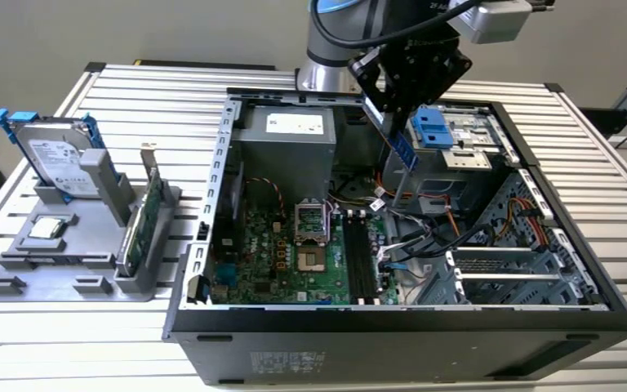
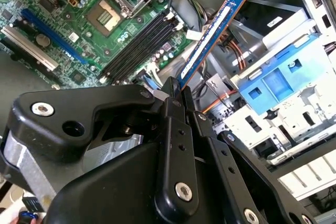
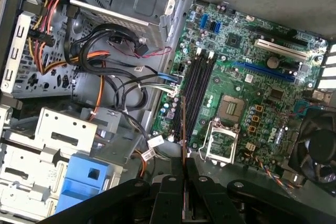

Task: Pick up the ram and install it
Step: 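Insert the ram into the slot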

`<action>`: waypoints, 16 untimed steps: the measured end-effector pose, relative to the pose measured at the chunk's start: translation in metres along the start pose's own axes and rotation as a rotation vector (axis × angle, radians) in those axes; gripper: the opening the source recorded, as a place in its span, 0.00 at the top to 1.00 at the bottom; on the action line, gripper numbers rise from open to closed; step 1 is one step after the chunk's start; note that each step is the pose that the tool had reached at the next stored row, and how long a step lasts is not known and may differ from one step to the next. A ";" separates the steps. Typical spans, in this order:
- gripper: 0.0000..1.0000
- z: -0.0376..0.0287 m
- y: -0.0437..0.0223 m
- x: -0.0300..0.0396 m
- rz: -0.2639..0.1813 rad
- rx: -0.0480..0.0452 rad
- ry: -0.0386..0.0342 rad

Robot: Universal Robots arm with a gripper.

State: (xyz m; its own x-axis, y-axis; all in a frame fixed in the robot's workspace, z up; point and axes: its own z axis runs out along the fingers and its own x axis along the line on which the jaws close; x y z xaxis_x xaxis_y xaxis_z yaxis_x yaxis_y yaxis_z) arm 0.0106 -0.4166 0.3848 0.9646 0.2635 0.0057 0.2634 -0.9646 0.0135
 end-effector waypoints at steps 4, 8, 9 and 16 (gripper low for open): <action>1.00 0.0000 0.0000 0.0000 0.012 0.0000 -0.0001; 1.00 0.0000 0.0000 0.0000 0.022 -0.0001 -0.0003; 1.00 0.0000 0.0000 0.0000 0.025 -0.0001 -0.0003; 1.00 0.0000 0.0000 0.0000 0.037 -0.0002 -0.0005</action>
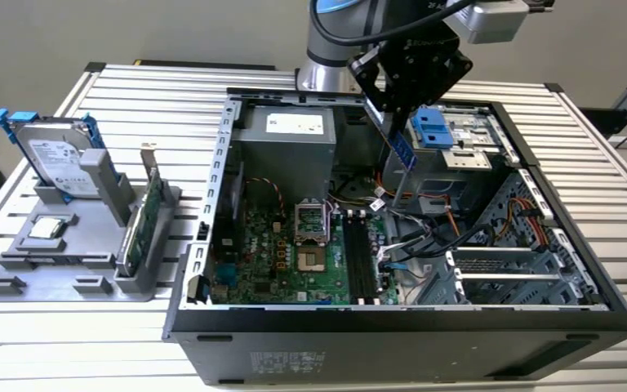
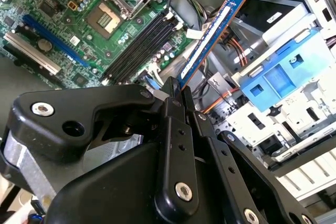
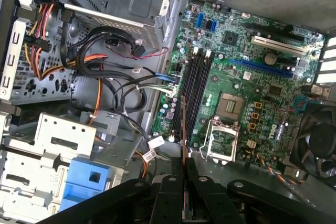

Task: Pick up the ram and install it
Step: 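Insert the ram into the slot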

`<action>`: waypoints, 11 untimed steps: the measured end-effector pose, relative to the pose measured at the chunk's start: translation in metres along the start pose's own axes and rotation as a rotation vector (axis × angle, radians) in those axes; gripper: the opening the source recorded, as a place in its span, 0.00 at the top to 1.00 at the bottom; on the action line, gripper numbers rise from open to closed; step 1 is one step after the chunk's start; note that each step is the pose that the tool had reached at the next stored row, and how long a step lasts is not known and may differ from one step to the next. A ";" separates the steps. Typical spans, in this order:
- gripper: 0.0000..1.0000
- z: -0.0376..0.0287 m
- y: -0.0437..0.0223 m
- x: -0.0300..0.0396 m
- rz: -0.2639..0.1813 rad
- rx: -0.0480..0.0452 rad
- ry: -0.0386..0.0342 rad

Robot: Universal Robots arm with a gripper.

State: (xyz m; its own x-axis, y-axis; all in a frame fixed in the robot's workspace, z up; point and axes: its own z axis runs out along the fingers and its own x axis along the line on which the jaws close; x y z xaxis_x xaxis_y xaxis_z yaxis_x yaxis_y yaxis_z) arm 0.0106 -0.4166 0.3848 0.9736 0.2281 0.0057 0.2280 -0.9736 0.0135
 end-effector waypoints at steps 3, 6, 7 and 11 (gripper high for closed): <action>1.00 0.0000 0.0000 0.0000 0.004 0.0000 0.0000; 1.00 0.0000 0.0000 0.0000 0.007 0.0000 -0.0001; 1.00 0.0000 0.0000 0.0000 0.008 0.0000 -0.0001; 1.00 0.0000 0.0000 0.0000 0.011 0.0000 -0.0001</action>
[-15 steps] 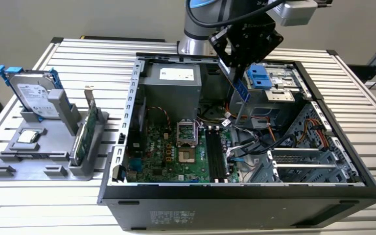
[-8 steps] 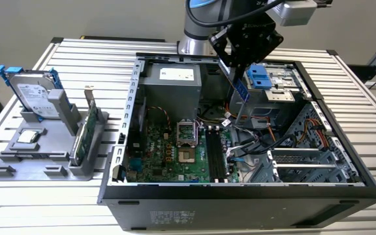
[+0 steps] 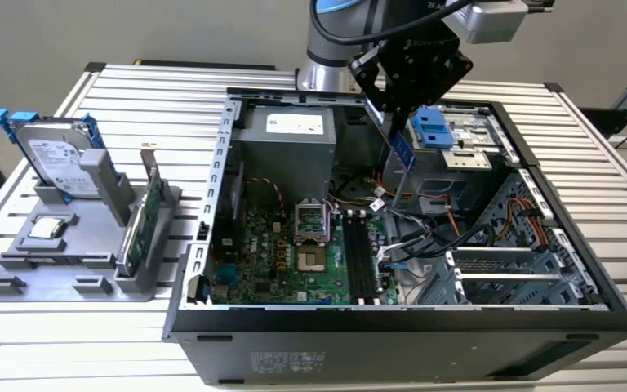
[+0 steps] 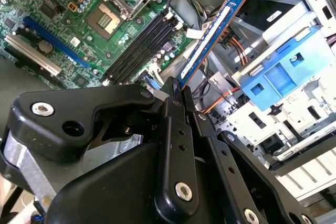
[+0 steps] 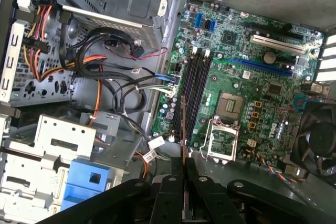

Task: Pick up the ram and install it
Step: 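Insert the ram into the slot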

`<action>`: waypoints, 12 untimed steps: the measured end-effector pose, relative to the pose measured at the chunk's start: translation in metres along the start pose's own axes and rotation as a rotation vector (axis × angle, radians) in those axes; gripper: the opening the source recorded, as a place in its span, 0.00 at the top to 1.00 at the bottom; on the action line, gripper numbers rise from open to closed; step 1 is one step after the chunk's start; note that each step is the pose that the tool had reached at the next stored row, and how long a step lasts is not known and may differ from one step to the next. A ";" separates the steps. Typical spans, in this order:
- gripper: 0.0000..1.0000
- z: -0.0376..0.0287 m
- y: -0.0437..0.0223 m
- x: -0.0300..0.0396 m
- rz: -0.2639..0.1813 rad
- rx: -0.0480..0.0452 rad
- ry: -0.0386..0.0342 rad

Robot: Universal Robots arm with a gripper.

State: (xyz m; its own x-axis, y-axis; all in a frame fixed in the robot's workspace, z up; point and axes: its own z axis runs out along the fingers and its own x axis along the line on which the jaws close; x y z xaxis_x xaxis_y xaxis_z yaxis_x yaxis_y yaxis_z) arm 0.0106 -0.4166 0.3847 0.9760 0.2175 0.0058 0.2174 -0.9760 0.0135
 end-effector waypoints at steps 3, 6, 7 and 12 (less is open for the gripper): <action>1.00 0.0000 0.0000 0.0000 0.002 0.0000 0.0000; 1.00 0.0000 0.0000 0.0000 0.003 0.0000 0.0000; 1.00 0.0000 0.0000 0.0000 0.003 0.0001 0.0000; 1.00 -0.0002 0.0000 0.0000 0.004 -0.0001 -0.0001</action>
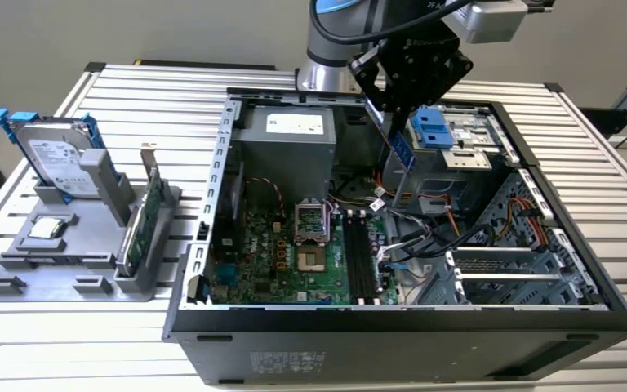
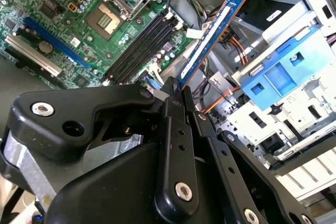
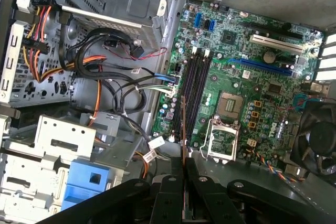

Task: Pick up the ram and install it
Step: 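Insert the ram into the slot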

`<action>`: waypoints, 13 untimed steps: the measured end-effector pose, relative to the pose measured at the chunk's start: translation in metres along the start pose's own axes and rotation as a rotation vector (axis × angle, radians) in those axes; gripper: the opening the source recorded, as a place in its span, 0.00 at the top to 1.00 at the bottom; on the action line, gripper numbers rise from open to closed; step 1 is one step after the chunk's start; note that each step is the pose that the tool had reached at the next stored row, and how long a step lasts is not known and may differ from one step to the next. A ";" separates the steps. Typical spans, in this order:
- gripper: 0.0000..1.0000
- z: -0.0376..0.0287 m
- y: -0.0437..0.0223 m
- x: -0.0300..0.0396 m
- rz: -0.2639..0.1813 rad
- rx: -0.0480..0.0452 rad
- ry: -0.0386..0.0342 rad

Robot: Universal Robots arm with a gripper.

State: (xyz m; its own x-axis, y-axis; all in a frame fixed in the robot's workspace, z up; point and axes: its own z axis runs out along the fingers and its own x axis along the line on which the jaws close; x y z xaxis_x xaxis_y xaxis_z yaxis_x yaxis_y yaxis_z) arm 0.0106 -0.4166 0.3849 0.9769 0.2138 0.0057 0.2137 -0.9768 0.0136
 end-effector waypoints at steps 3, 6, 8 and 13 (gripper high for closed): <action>1.00 0.0000 0.0000 0.0000 0.000 0.0000 0.0000; 1.00 0.0000 0.0000 0.0000 0.000 0.0001 0.0000; 1.00 0.0000 0.0000 0.0000 0.000 0.0000 0.0000; 1.00 0.0000 0.0000 0.0000 0.000 0.0000 0.0000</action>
State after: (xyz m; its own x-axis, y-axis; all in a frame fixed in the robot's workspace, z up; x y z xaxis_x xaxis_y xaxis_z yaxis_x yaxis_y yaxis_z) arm 0.0106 -0.4166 0.3849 0.9769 0.2135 0.0057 0.2134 -0.9769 0.0136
